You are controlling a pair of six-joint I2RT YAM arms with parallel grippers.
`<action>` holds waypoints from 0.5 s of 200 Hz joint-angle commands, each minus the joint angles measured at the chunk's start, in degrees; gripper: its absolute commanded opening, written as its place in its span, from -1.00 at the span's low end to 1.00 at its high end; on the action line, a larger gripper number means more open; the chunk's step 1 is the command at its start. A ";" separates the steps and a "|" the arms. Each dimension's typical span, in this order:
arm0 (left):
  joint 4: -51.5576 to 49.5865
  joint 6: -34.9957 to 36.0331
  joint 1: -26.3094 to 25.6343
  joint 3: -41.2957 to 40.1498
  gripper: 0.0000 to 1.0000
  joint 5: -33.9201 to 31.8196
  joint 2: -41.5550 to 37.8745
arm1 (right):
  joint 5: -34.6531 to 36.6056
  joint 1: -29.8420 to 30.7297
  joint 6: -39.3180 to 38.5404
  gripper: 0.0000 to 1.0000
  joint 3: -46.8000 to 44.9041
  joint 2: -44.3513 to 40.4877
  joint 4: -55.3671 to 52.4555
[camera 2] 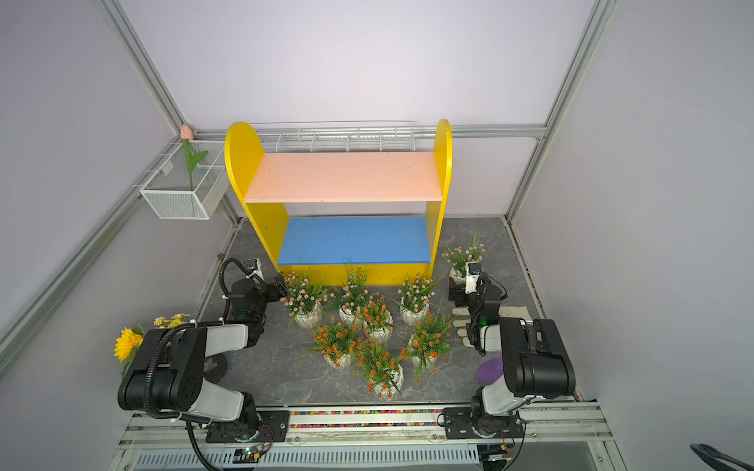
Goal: Place the baby's breath potted plants on the rack by color
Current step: Pick up the baby's breath potted plant from the center of the board.
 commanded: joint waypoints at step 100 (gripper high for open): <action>1.19 0.71 0.32 0.36 0.97 -0.05 0.63 | 0.65 -0.07 0.72 0.77 0.60 0.15 -1.14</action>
